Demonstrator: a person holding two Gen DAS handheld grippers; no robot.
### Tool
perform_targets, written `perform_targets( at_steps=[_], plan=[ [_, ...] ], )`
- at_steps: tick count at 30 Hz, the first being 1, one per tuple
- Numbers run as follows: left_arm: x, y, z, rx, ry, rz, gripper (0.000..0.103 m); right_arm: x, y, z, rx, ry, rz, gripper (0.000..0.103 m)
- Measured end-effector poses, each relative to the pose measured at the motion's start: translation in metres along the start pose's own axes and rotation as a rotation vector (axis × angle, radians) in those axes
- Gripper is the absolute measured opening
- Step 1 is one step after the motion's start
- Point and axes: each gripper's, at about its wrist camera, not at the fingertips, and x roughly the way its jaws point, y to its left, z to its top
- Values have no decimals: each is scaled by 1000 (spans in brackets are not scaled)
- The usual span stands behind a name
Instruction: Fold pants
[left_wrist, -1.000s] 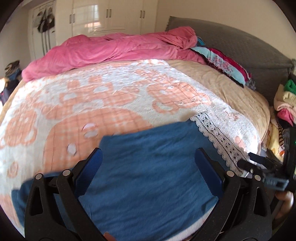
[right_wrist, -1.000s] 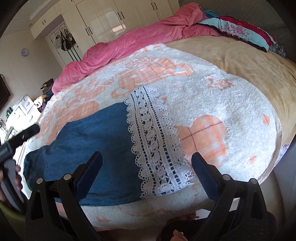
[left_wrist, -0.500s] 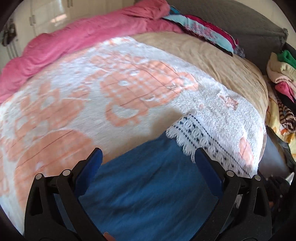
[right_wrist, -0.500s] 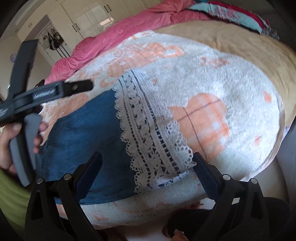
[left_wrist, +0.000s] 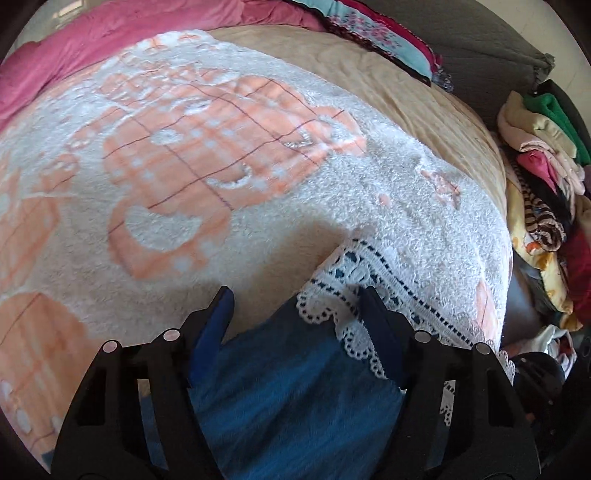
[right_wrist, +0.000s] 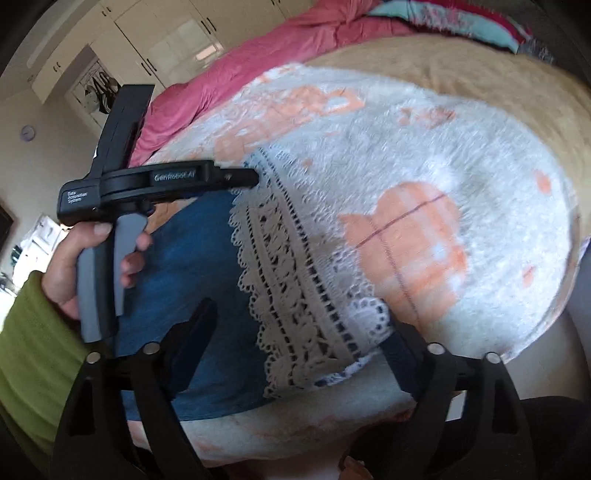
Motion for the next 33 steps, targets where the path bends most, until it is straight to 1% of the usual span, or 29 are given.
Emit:
perform_targets(
  at_steps=[2,4,5,6,7,8,11,13,16,17,18,20,21,24,27,30,32,33],
  plan=[
    [3,0,1,7,-7,-30,64,0,4,-1,-24,1,7,88],
    [3,0,0,9,-4,-66,51,-1,5,-1,-32,-6,30,78],
    [2,-1,0,10,3,-99,33,-1,5,-1,-33,-8,40,66],
    [0,-3,0,17,1,-131,28,0,4,0,-33,-7,45,55],
    [-1,-6,-1,30,-4,-122,28,0,4,0,-34,-6,57,53],
    [0,-9,-1,42,-7,-108,28,1,5,0,-44,-7,62,53],
    [6,-6,-3,12,-14,-107,32,6,6,2,-37,-7,53,53],
    [9,-5,-4,-3,-22,-112,32,8,5,3,-24,-2,58,54],
    [6,-7,-5,-6,-18,-103,25,10,11,5,-55,-5,65,54],
    [4,-9,-5,-8,-23,-99,21,9,12,4,-62,-7,85,49],
    [3,-10,-4,-10,-22,-97,16,8,13,5,-68,-11,105,38],
    [-3,-7,-5,-27,-32,-105,10,8,17,6,-85,-17,149,31],
    [-9,-4,-6,-45,-47,-129,9,6,23,5,-104,-25,173,29],
    [-34,7,-10,-96,-111,-202,8,-1,36,3,-156,-61,214,28],
    [-73,25,-24,-142,-194,-247,8,-8,54,-2,-224,-87,263,27],
    [-108,48,-48,-195,-261,-262,8,-15,87,-8,-331,-108,315,27],
    [-128,66,-66,-237,-295,-255,8,-20,125,-16,-479,-126,313,27],
    [-139,80,-82,-271,-314,-255,11,-21,144,-23,-560,-132,298,28]
  ],
)
